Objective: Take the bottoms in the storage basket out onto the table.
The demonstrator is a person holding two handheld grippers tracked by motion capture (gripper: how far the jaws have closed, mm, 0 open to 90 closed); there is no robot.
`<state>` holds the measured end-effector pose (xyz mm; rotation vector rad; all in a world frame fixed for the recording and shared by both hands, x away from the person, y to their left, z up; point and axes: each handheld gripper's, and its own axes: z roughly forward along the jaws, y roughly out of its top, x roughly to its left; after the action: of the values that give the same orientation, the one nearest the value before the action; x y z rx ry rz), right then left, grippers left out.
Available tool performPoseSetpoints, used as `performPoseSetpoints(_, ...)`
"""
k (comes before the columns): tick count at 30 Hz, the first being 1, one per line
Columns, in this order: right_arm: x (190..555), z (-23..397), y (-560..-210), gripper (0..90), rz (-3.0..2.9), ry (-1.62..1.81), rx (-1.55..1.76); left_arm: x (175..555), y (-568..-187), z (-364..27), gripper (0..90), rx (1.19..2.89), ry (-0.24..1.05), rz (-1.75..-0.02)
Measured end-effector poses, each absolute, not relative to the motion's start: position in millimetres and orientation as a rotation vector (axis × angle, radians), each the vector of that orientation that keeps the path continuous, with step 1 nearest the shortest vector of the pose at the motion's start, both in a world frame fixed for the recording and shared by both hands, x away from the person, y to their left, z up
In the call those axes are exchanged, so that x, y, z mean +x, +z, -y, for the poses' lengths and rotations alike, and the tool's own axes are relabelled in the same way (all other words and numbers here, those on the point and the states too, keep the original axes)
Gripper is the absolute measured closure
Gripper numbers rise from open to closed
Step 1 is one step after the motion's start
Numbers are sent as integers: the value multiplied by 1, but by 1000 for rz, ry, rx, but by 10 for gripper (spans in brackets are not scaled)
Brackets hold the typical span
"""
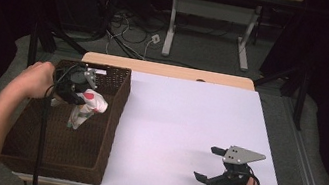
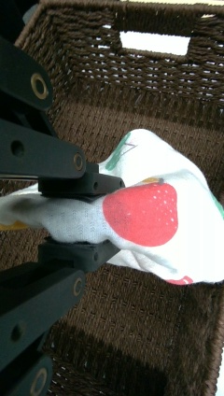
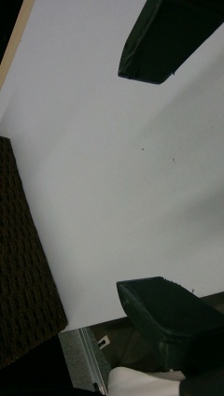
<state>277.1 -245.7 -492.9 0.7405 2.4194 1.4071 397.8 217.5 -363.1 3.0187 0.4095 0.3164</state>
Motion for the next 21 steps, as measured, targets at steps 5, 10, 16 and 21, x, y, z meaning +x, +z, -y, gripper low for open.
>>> performPoseSetpoints(5,277,246,-492,4,-2417,1403,740,398,-357,-212,736,3027,326,-384)
performPoseSetpoints(10,277,246,-493,4,-2420,1405,743,398,-352,-208,736,3030,338,-374)
performPoseSetpoints(16,278,246,-493,4,-2424,1401,748,397,-349,-205,736,3032,342,-361)
performPoseSetpoints(21,278,246,-493,4,-2429,1393,748,396,-345,-203,736,3024,347,-362)
